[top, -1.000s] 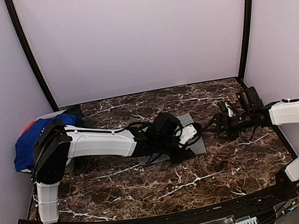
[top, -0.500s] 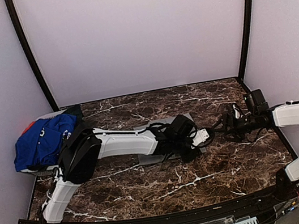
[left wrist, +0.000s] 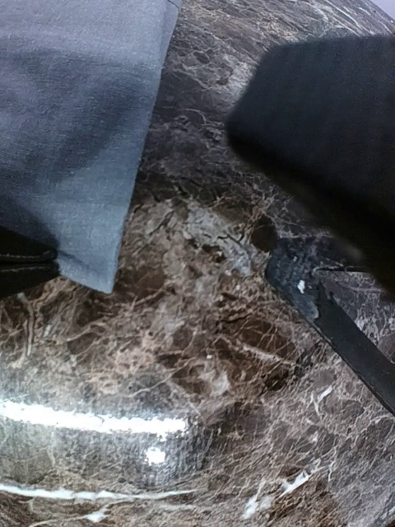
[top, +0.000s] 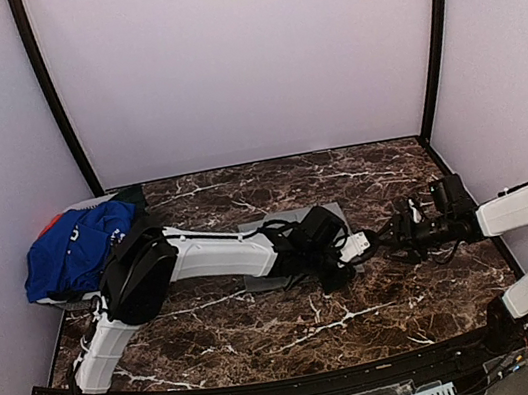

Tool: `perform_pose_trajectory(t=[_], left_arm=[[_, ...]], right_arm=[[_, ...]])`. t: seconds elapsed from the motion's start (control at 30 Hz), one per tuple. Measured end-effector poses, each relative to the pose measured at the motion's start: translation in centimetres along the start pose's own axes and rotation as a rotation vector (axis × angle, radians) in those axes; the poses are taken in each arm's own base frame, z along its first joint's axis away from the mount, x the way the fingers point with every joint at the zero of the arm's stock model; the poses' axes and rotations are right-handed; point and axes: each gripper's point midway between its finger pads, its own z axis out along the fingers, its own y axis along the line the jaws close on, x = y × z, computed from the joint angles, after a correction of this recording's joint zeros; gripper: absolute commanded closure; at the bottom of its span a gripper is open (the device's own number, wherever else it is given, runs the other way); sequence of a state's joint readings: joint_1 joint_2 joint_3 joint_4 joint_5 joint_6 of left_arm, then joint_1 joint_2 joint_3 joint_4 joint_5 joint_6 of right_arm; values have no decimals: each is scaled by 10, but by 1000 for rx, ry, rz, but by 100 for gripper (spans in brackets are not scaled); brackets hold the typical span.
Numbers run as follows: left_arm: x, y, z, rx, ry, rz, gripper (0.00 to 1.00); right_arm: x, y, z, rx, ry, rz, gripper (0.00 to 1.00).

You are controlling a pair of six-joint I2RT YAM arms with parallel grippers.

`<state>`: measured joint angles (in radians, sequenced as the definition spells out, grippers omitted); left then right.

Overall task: Fold and stack the mixed laundry pile
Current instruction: Pass from the left arm to the right

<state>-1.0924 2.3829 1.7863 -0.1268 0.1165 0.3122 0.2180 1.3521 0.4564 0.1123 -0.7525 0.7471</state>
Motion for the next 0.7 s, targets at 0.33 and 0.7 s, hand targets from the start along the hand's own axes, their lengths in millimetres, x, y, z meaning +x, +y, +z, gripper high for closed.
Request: perform_pose_trajectory(t=[0.33,0.7], left_arm=[[2,-6,-9,44,-31,-68,100],[-30,5,-34,48,-129,-91,100]], right_arm=[[2,-4,24,-44,40,75,26],[1,5,30,-64,21,100,20]])
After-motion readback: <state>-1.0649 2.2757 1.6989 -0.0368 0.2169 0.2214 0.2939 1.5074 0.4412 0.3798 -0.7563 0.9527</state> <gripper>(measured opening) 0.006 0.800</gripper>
